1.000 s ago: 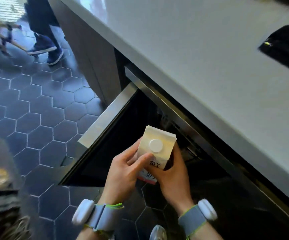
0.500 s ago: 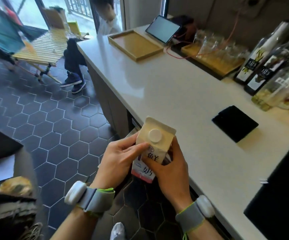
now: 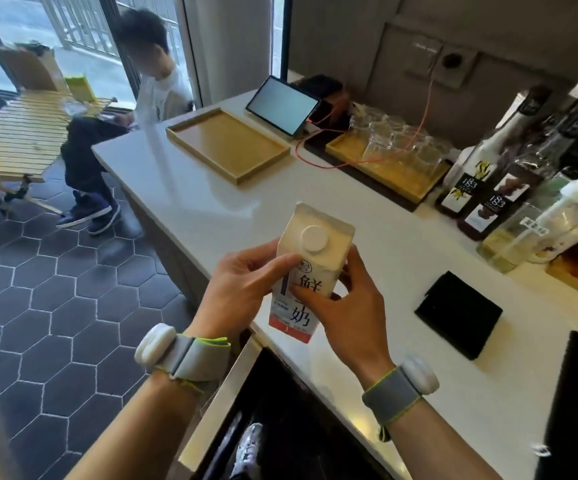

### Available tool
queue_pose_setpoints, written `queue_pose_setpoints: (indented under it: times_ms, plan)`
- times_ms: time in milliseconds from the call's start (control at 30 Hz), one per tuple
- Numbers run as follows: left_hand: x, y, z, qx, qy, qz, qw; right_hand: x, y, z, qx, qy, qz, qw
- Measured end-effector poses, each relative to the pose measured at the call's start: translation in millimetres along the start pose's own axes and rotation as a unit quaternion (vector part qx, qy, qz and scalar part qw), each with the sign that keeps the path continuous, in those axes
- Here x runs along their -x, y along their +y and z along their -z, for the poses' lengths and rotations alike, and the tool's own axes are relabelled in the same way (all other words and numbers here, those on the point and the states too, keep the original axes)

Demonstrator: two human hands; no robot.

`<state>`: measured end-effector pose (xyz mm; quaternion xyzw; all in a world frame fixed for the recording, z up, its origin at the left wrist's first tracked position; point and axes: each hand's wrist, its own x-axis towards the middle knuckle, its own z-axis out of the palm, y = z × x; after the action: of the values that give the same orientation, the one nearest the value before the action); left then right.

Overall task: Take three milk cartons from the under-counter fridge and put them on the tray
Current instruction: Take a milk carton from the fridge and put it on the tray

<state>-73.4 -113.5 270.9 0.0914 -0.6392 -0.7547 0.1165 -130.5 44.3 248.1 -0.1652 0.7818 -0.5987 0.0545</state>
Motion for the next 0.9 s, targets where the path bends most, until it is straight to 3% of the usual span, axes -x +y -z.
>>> queue_pose_setpoints:
  times_ms: [233,600,900]
  plan:
    - [-81.2,15.4,26.9,-0.025,-0.032,0.012,0.999,-71.5,-1.4,-26.4,-0.013,0.018,-0.014,1.0]
    - [-149.6,29.5,9.5,-0.065,-0.009,0.017,0.998,-147.9,10.3,-21.1,-0.02,0.019,-0.009,1.0]
    - [-211.9,25.6,43.3,-0.06,-0.003,0.001,0.998,-210.5,11.4,-53.1,0.0,0.031,-0.021,0.999]
